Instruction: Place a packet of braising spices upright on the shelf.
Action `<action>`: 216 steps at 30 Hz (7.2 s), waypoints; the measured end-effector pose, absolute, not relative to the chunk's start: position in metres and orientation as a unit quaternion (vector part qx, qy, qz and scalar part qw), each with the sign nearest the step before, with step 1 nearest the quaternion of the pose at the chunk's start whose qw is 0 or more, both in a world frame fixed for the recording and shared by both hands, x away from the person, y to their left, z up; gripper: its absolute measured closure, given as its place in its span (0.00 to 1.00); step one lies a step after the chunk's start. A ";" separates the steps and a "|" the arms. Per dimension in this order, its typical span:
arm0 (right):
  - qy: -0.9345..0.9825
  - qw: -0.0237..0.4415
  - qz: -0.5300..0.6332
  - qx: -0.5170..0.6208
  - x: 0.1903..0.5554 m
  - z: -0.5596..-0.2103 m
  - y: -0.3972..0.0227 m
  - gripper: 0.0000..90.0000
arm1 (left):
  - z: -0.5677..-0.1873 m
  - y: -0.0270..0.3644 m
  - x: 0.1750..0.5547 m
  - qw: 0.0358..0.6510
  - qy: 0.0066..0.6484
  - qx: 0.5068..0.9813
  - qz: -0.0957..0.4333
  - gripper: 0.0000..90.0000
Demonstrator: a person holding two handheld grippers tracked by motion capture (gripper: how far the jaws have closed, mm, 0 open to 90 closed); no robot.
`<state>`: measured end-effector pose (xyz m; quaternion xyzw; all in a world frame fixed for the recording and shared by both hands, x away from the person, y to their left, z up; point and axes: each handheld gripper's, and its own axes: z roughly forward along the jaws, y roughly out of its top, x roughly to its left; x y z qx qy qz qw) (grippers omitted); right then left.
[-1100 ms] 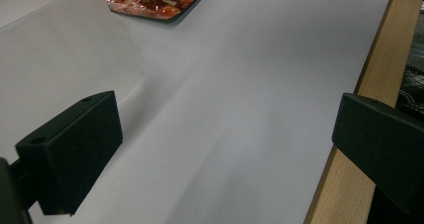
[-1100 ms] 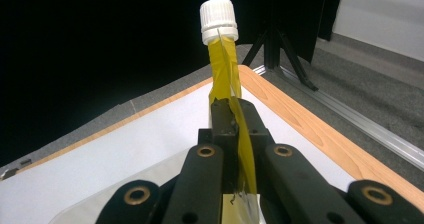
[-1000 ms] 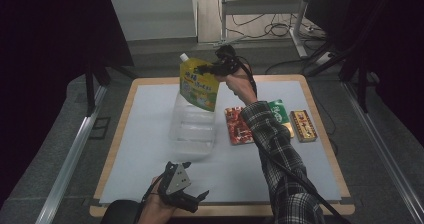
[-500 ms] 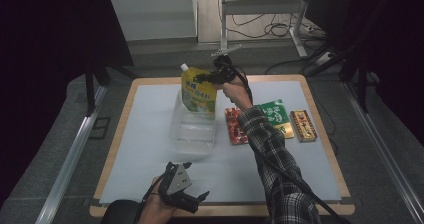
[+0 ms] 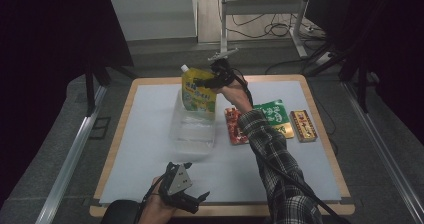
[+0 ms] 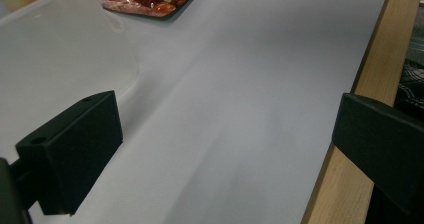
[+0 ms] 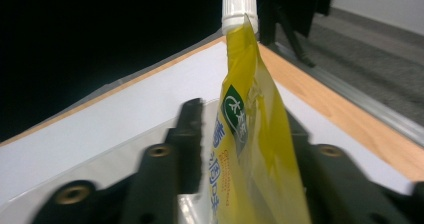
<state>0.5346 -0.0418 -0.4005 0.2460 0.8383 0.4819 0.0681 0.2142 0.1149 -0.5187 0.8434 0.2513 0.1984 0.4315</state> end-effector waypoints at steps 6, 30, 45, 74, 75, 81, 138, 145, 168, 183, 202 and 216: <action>0.842 0.083 0.474 0.246 0.530 -0.397 -0.051 0.40 | -0.520 0.114 0.215 0.429 0.252 0.845 0.198 0.00; 0.866 0.081 0.436 0.232 0.498 -0.395 -0.108 0.09 | -0.521 0.112 0.215 0.425 0.254 0.845 0.201 0.00; 0.874 0.098 0.418 0.230 0.470 -0.403 -0.148 0.07 | -0.522 0.111 0.214 0.427 0.250 0.844 0.206 0.00; 0.846 0.131 0.428 0.290 0.434 -0.446 -0.221 0.07 | -0.522 0.110 0.214 0.422 0.245 0.847 0.208 0.00; 0.845 0.130 0.428 0.294 0.434 -0.448 -0.223 0.07 | -0.522 0.110 0.215 0.422 0.246 0.848 0.208 0.00; 0.849 0.135 0.407 0.310 0.438 -0.460 -0.234 0.08 | -0.522 0.111 0.215 0.426 0.248 0.845 0.208 0.00; 0.812 0.058 0.369 0.449 0.510 -0.506 -0.284 0.06 | -0.525 0.106 0.215 0.413 0.238 0.855 0.204 0.00; 0.804 0.039 0.384 0.452 0.500 -0.499 -0.283 0.04 | -0.525 0.105 0.215 0.411 0.237 0.856 0.205 0.00; 0.817 0.080 0.329 0.466 0.476 -0.494 -0.280 0.66 | -0.526 0.104 0.214 0.407 0.234 0.858 0.208 0.00; 0.830 0.106 0.321 0.444 0.466 -0.493 -0.262 0.98 | -0.525 0.103 0.213 0.406 0.232 0.859 0.211 0.00; 0.820 0.103 0.383 0.413 0.458 -0.470 -0.266 0.99 | -0.526 0.102 0.213 0.401 0.231 0.860 0.215 0.00; 0.809 0.088 0.441 0.378 0.452 -0.444 -0.262 0.99 | -0.526 0.102 0.213 0.403 0.232 0.858 0.217 0.00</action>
